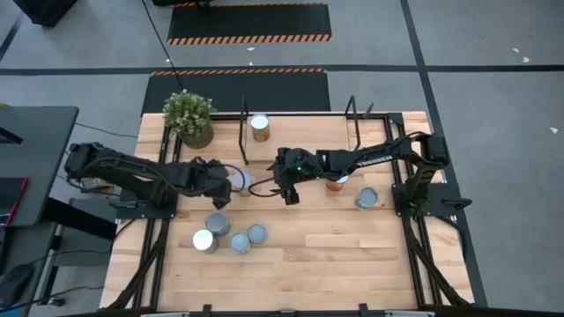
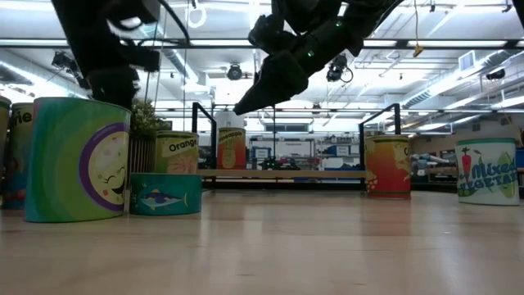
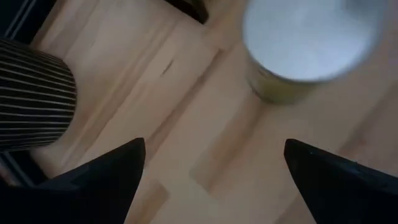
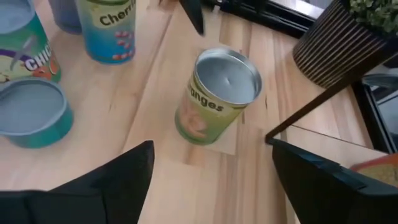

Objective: Pick and place cans onto a shelf
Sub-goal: Put the canned oranges on the shelf

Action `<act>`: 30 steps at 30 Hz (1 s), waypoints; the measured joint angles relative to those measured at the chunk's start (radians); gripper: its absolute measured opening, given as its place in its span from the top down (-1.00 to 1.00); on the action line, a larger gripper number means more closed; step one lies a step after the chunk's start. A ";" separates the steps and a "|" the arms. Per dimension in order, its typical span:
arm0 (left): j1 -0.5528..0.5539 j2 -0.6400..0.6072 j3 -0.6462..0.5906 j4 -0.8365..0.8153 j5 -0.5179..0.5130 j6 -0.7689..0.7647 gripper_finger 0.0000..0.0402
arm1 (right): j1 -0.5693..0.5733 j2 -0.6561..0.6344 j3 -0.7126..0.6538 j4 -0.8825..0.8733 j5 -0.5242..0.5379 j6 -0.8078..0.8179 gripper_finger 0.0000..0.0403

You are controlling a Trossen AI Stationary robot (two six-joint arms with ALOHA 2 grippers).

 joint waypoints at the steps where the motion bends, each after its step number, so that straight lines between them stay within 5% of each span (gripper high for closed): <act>1: 0.022 0.000 -0.017 0.031 -0.011 0.020 -0.94 | 0.000 0.000 0.000 0.000 0.000 -0.002 -0.67; 6: 0.109 0.000 -0.078 0.198 -0.094 0.151 -0.94 | -0.001 0.000 0.000 -0.005 0.020 -0.005 -0.68; 13: 0.158 0.009 -0.166 0.475 -0.060 0.258 -0.94 | -0.001 0.000 0.000 -0.079 0.021 -0.005 -0.68; 30: 0.077 0.162 -0.240 0.930 -0.060 0.269 -0.94 | 0.014 0.000 -0.034 -0.157 0.036 0.115 -0.68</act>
